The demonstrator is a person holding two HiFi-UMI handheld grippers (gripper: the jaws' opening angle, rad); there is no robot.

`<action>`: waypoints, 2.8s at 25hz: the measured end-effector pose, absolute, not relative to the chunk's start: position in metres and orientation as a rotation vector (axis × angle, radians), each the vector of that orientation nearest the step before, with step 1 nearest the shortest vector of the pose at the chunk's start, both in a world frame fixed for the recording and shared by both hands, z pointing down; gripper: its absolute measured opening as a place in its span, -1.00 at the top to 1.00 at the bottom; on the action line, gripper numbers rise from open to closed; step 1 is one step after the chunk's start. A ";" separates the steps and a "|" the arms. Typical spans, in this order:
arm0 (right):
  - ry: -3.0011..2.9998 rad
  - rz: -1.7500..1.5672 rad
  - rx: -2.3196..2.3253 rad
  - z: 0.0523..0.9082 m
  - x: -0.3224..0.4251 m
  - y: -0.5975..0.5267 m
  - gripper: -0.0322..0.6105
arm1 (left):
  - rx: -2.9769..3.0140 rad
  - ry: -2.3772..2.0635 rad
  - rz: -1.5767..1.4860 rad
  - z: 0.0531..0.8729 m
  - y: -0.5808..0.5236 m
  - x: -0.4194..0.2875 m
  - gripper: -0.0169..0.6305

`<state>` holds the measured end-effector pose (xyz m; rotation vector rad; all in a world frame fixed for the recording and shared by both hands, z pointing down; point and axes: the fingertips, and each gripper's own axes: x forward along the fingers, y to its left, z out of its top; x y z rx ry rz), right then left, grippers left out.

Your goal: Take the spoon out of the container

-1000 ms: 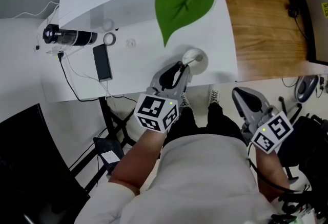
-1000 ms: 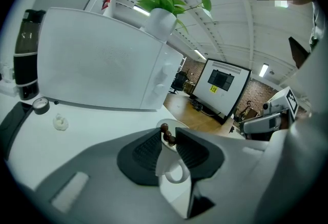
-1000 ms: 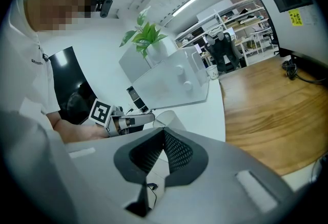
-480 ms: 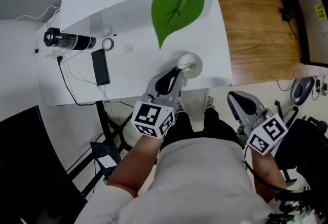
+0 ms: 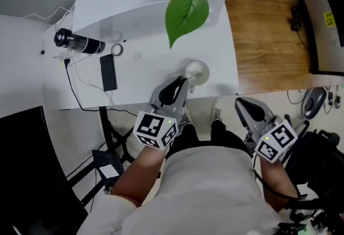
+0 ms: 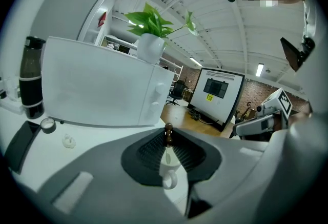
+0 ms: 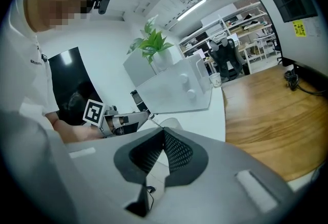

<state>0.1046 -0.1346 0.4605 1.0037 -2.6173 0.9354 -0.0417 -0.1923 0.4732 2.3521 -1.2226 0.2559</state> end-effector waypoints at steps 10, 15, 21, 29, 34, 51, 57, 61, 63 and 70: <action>-2.699 0.832 0.944 0.424 0.106 -0.141 0.89 | 2.379 -1.280 0.140 0.428 -0.173 -0.046 0.81; -2.737 0.777 0.874 0.405 0.105 -0.139 0.89 | 2.354 -1.290 0.074 0.413 -0.162 -0.040 0.81; -2.765 0.728 0.813 0.394 0.105 -0.130 0.89 | 2.359 -1.344 0.029 0.395 -0.150 -0.036 0.81; -2.805 0.666 0.763 0.383 0.116 -0.126 0.89 | 2.372 -1.392 -0.006 0.376 -0.132 -0.029 0.81; -2.834 0.643 0.727 0.382 0.119 -0.121 0.89 | 2.327 -1.443 -0.059 0.366 -0.114 -0.036 0.81; -2.813 0.631 1.003 0.366 0.082 -0.026 0.89 | 2.481 -1.277 -0.024 0.344 -0.027 -0.077 0.81; -2.755 0.668 1.119 0.371 0.056 0.046 0.89 | 2.514 -1.181 -0.008 0.349 0.028 -0.103 0.81; -2.734 0.680 1.207 0.370 0.048 0.086 0.89 | 2.529 -1.115 0.010 0.356 0.063 -0.107 0.81; -2.716 0.680 1.244 0.372 0.047 0.103 0.89 | 2.548 -1.075 0.023 0.358 0.077 -0.103 0.81; -2.673 0.656 1.305 0.372 0.052 0.135 0.89 | 2.617 -1.025 0.097 0.359 0.110 -0.087 0.81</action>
